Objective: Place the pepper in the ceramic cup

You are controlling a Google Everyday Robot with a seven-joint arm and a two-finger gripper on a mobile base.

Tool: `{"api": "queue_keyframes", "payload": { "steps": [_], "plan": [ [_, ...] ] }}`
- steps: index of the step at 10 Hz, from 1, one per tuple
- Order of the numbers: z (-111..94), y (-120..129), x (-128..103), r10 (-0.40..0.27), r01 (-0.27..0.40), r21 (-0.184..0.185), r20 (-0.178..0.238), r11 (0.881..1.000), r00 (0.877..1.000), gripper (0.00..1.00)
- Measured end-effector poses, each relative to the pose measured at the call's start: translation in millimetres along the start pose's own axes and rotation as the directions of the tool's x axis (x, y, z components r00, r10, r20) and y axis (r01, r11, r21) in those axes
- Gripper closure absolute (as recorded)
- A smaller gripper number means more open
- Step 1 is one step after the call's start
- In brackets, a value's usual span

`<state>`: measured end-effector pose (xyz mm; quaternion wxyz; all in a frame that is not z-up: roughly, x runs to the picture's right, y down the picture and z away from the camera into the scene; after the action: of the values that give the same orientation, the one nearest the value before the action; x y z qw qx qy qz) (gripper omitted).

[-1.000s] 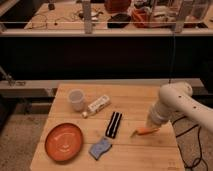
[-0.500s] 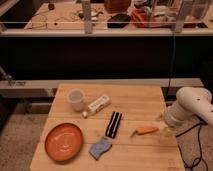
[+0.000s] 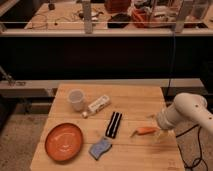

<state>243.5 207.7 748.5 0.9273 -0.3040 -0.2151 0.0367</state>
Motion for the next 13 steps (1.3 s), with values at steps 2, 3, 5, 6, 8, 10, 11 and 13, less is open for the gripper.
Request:
{"api": "queue_keyframes", "payload": {
  "steps": [2,3,5,6,8,10,11,13],
  "plan": [
    [14,-5,-7,-0.012,0.012,0.000,0.050,1.000,0.999,0.20],
    [19,-8,-7,-0.012,0.013,-0.002,0.040,1.000,0.999,0.20],
    [29,-10,-2,-0.009,0.009,-0.016,0.009,1.000,1.000,0.20],
    [38,-14,-2,-0.015,0.014,-0.026,-0.010,1.000,1.000,0.20],
    [49,-15,4,-0.025,0.024,-0.035,-0.028,0.999,0.999,0.20],
    [58,-15,8,-0.051,0.050,-0.037,-0.029,0.998,0.998,0.20],
    [61,-16,9,-0.060,0.059,-0.044,-0.038,0.997,0.997,0.20],
    [66,-17,8,-0.079,0.077,-0.052,-0.055,0.996,0.995,0.31]
  ]
}}
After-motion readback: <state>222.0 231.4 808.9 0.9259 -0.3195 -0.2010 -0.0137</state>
